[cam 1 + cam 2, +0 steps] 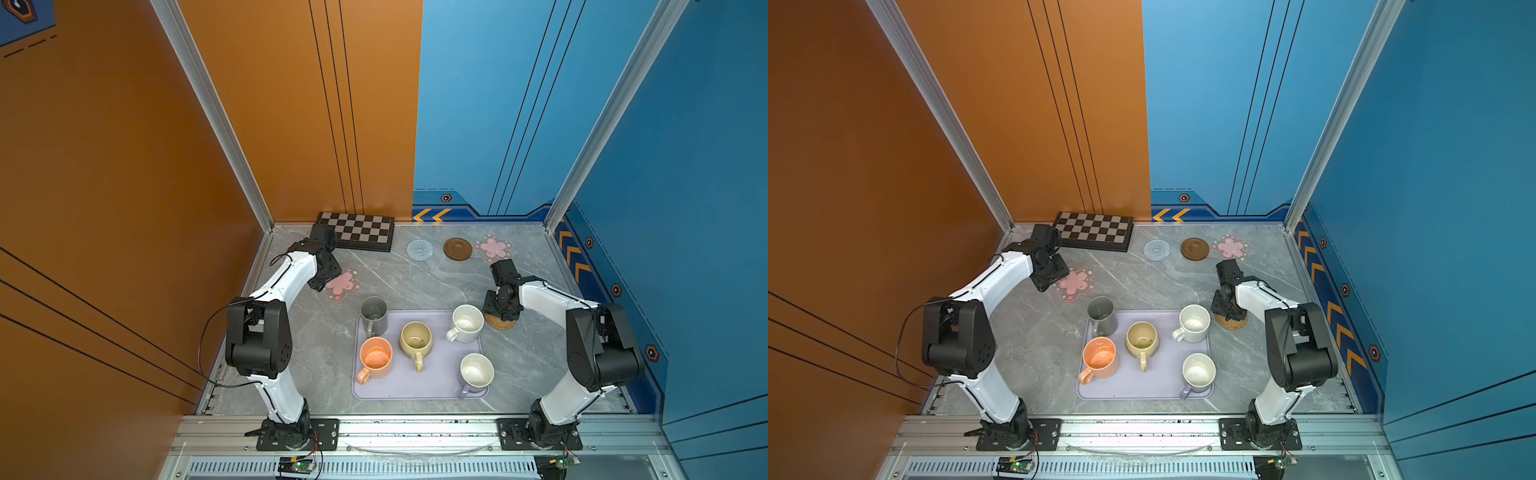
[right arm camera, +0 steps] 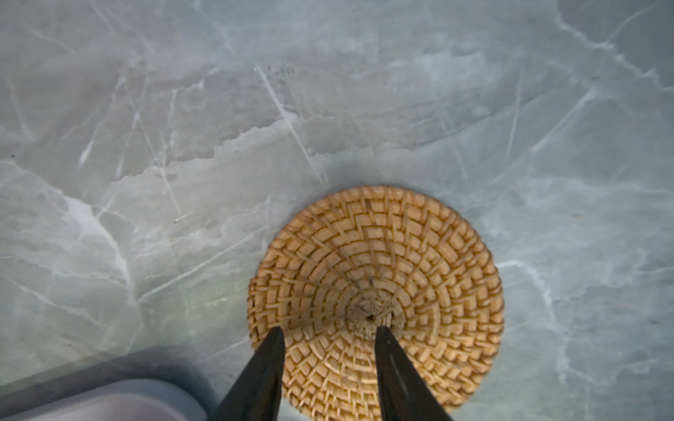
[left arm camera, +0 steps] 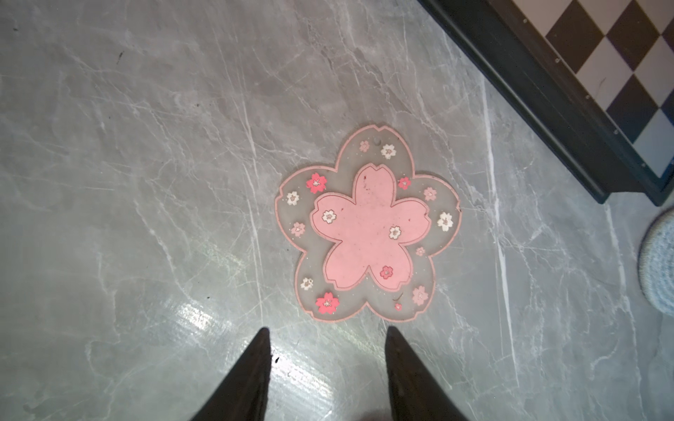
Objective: Place cups on coasters
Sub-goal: Move the coaster to the middle-right of the table, then move the coaster to the top-center of the table.
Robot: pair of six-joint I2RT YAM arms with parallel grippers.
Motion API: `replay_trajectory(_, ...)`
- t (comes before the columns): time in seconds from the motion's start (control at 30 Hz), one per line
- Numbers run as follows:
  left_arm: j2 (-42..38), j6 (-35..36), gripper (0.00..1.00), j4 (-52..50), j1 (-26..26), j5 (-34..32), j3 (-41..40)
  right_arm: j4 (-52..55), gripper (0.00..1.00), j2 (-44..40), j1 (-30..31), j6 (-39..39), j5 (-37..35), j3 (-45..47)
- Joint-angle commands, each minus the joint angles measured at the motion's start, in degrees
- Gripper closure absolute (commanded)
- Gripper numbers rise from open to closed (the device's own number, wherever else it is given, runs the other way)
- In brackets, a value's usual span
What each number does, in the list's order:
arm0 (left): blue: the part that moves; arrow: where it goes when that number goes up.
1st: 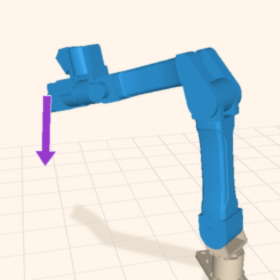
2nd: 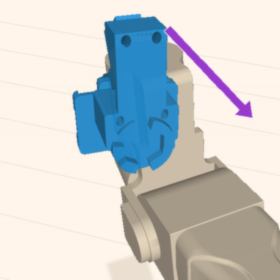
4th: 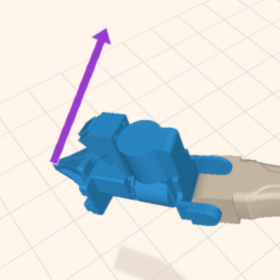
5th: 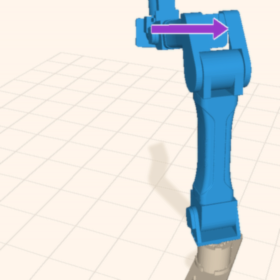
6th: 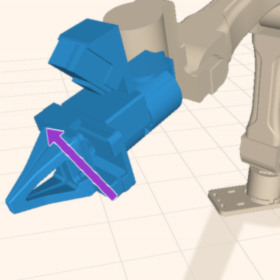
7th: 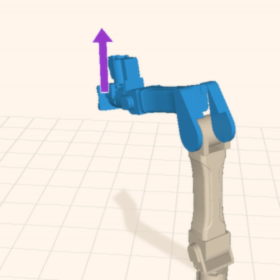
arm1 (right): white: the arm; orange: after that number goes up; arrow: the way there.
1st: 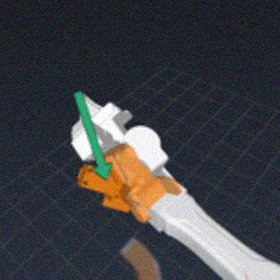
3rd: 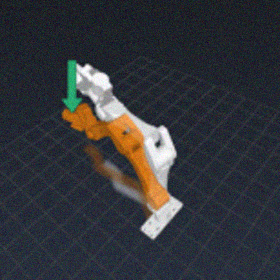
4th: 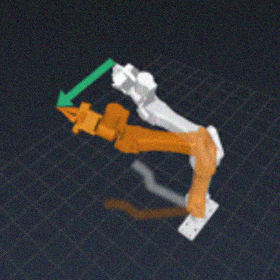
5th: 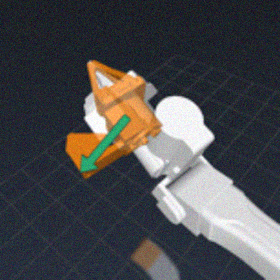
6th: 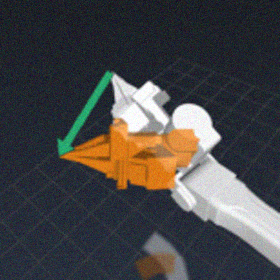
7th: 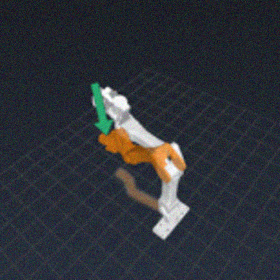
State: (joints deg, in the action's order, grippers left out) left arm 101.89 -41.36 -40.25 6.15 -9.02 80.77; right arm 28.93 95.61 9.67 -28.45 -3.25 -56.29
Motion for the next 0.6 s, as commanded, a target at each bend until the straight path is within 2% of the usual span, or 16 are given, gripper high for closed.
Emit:
replay_trajectory(0.0,1.99,-1.36,0.49,-1.98,-1.28,-2.07,1.57,0.43,0.54,-1.92,-0.33,1.02,1.25,-1.12)
replay_trajectory(0.2,6.4,-3.15,0.49,-5.74,-5.88,-2.67,4.48,0.6,0.51,-4.65,0.16,1.09,1.76,-4.53)
replay_trajectory(0.57,14.87,-6.64,0.49,-6.13,-6.94,-4.85,10.14,0.87,0.49,-9.33,1.01,1.56,1.63,-8.88)
